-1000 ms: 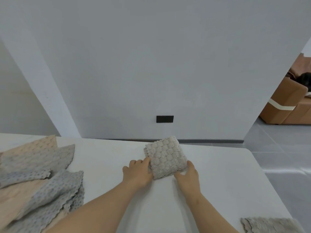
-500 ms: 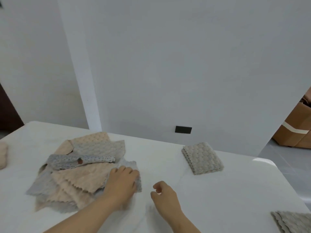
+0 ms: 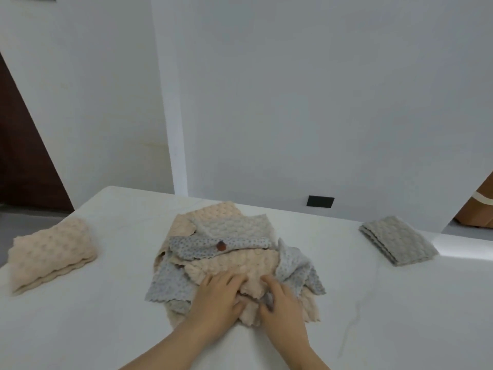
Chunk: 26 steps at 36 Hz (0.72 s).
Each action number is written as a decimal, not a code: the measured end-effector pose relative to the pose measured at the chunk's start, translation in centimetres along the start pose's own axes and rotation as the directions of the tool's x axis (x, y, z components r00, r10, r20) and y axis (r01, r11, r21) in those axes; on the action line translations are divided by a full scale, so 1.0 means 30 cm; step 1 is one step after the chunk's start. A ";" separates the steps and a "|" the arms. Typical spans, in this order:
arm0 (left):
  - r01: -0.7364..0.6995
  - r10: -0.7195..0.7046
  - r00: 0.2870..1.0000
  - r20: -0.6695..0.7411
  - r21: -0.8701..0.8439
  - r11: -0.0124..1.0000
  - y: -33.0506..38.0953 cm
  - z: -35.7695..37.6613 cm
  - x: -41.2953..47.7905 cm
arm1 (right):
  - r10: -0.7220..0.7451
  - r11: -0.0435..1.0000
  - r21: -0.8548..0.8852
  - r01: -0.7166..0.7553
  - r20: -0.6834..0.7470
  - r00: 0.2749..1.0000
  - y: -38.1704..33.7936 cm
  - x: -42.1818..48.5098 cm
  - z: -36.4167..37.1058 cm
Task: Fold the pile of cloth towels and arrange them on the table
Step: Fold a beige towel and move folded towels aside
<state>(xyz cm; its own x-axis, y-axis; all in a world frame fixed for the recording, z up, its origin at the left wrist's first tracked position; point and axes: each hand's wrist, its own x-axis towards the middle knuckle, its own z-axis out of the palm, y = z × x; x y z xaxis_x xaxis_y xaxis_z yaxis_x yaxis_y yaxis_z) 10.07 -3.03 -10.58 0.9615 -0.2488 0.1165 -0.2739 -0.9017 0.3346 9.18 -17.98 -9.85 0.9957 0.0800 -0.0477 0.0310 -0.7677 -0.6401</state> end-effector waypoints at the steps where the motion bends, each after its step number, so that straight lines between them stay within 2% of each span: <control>1: -0.011 0.011 0.999 -0.038 -0.003 1.000 -0.011 0.021 -0.002 | -0.007 0.999 -0.032 0.007 -0.029 1.000 0.008 -0.004 0.021; 4: 0.021 -0.018 0.991 -0.133 0.023 1.000 -0.017 0.067 -0.007 | -0.028 0.998 -0.058 0.021 -0.114 0.993 0.044 -0.022 0.092; 6: 0.036 -0.035 0.970 -0.241 -0.003 0.999 -0.015 0.095 -0.014 | -0.044 0.999 -0.035 0.037 -0.235 0.971 0.081 -0.027 0.134; 7: 0.050 -0.043 0.949 -0.311 0.013 0.999 -0.019 0.126 -0.011 | -0.067 0.997 -0.063 0.051 -0.284 0.957 0.095 -0.035 0.147; 9: 0.101 -0.096 0.934 -0.343 -0.004 0.995 -0.004 0.158 -0.013 | -0.165 0.983 -0.136 0.124 -0.347 0.923 0.113 -0.058 0.167; 11: 0.116 -0.138 0.908 -0.395 -0.079 0.990 0.015 0.173 -0.031 | -0.212 0.976 -0.128 0.177 -0.373 0.903 0.109 -0.084 0.166; 14: 0.135 -0.236 0.852 -0.467 -0.238 0.962 0.022 0.181 -0.050 | -0.183 0.983 -0.056 0.175 -0.392 0.902 0.114 -0.125 0.165; 19: 0.048 -0.288 0.766 -0.574 -0.396 0.917 0.025 0.187 -0.120 | -0.143 0.988 0.007 0.157 -0.380 0.914 0.131 -0.194 0.166; 26: -0.001 -0.300 0.747 -0.593 -0.453 0.892 0.088 0.177 -0.261 | -0.120 0.985 0.073 0.155 -0.344 0.931 0.159 -0.323 0.149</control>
<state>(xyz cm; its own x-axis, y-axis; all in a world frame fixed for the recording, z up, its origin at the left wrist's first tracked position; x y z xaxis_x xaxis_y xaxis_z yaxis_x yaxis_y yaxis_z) 1.95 -5.34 -15.59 0.7876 0.2944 0.5413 -0.2553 -0.6436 0.7215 -0.72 -19.57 -15.88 0.9535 -0.0521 0.2968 0.1780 -0.6974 -0.6942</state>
